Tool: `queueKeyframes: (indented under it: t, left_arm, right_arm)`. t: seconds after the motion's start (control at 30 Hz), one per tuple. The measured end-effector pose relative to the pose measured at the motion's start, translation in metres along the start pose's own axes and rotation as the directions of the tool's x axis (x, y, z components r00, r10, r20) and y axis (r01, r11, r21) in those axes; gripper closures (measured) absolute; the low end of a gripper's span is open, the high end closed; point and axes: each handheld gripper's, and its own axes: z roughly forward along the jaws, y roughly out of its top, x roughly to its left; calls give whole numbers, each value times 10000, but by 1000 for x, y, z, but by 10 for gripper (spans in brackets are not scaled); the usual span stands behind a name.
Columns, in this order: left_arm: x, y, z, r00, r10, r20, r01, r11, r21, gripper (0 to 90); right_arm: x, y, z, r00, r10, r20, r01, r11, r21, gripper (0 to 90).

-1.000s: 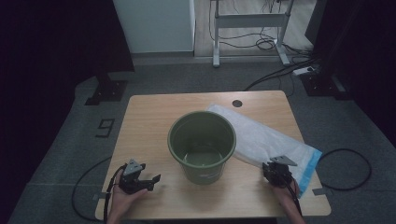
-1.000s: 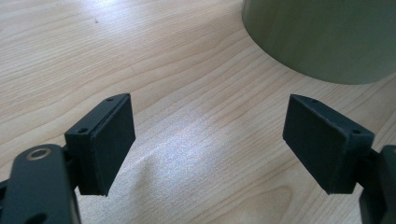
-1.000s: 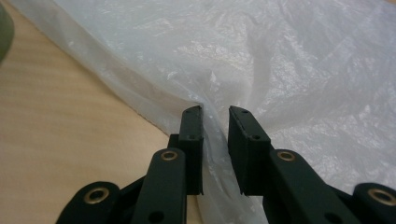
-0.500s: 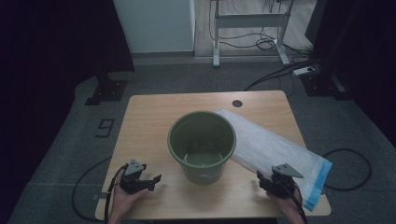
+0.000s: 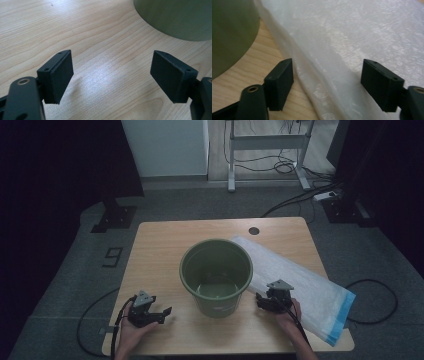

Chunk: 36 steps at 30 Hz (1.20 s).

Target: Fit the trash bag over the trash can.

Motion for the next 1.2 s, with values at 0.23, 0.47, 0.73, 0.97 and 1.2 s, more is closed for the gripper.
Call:
queueKeyframes:
  t: [0.23, 0.47, 0.73, 0.97, 1.2]
  left_arm:
    - [-1, 0, 0, 10000, 7, -6, -7, 10000, -20, 185]
    - [0, 0, 2, 10000, 92, 4, -92, 9999, 87, 186]
    - [-1, -1, 2, 9999, 156, -19, -156, 9998, 114, 186]
    - [-1, -1, 3, 9998, 187, -41, -187, 9997, 183, 186]
    - [-1, -1, 2, 9998, 173, -80, -172, 9997, 177, 186]
  right_arm:
    - [-8, 1, 0, 9992, 397, 37, -397, 9991, -156, 641]
    - [-19, 4, -7, 9938, 1095, -174, -1107, 9891, -971, 887]
    - [-39, 20, -39, 9768, 2053, -617, -2143, 9413, -2609, 889]
    - [-51, 41, -76, 9569, 2625, -1241, -2903, 8744, -3889, 889]
    - [-57, 67, -117, 9574, 2382, -1629, -2881, 8219, -4913, 889]
